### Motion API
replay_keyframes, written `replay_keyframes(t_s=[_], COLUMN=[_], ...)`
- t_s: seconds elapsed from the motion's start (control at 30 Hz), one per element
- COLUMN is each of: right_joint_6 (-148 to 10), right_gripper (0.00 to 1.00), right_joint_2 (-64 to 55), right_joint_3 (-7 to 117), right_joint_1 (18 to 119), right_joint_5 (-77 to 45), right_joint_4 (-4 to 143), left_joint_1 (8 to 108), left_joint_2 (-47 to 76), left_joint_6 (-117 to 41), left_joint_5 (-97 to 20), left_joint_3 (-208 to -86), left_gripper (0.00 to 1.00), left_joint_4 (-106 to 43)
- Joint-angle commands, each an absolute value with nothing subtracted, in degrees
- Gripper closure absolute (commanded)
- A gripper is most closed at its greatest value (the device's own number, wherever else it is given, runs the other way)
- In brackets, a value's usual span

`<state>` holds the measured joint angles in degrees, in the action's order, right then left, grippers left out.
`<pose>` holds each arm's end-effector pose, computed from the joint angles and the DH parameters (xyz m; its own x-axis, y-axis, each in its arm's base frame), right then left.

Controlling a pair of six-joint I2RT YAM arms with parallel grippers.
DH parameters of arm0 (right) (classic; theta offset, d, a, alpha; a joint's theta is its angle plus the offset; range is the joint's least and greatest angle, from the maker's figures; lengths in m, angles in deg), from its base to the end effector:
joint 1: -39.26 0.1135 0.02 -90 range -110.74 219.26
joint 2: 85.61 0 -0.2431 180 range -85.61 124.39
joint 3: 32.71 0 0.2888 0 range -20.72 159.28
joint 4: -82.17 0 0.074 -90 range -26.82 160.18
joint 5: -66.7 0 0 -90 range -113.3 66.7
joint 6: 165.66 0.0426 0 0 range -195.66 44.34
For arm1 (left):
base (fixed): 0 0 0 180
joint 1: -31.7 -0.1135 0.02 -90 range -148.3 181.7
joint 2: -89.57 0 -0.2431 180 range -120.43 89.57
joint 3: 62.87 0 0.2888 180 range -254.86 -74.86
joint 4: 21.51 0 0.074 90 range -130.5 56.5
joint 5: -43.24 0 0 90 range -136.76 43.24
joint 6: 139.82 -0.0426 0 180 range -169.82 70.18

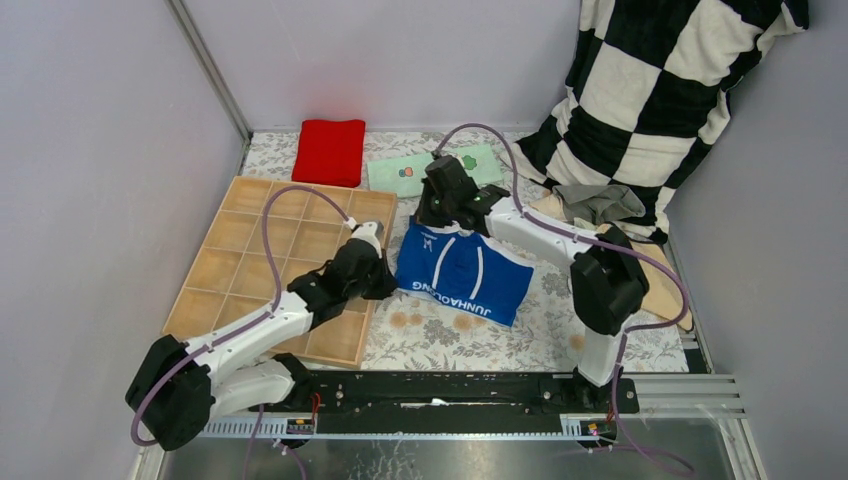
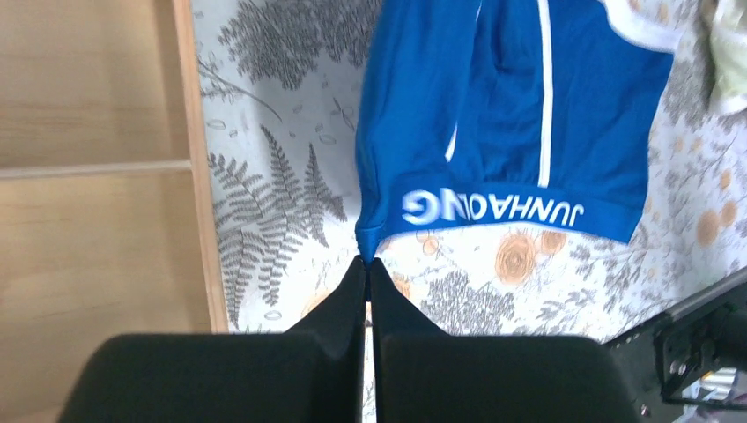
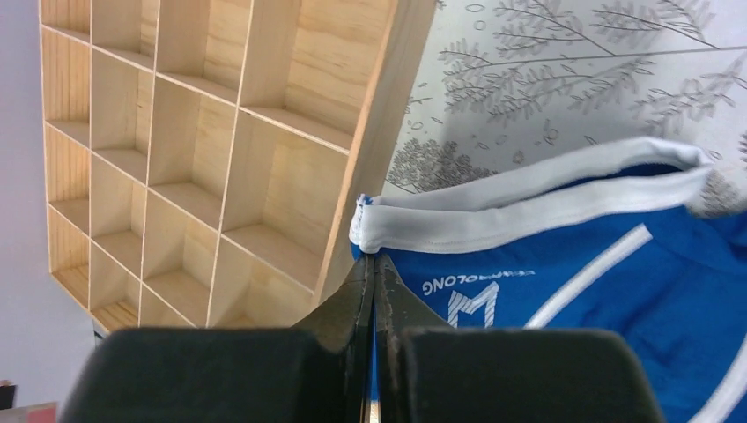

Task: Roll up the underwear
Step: Fold the underwear at the center of the board.

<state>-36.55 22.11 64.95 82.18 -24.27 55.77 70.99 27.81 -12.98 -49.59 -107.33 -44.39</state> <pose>0.3462 0.3210 0.2253 -0.7609 0.1537 -0.6304 -0.2461 0.8306 0.4995 0.2101 -0.1692 0.1666 -0.7613 -0.1508 -0.6306 0.1834 0.8827 -0.4326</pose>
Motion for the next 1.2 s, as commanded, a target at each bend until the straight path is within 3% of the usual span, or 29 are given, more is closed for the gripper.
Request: replay_keyframes(t_s=[0.0, 0.5, 1.17], right_joint_6=[-33.8, -32.5, -38.1], right_gripper=[1.0, 1.0, 1.0], right_joint_2=[15.6, -0.7, -11.1], right_joint_3=[59.9, 41.2, 32.6], right_joint_1=[80.5, 74.7, 65.0], right_joint_5=[-26.1, -25.9, -23.8], right_joint_4=[57.7, 60.0, 54.2], left_joint_1=[74.6, 88.1, 99.3], left_joint_2=[27.4, 16.4, -3.2], left_joint_6=[-15.4, -12.7, -10.4], left_joint_5=[-52.1, -56.6, -55.9], left_joint_3=[-109.7, -124.4, -139.4], left_gripper=[1.0, 1.0, 1.0], left_joint_4=[-51.3, -53.5, -49.9])
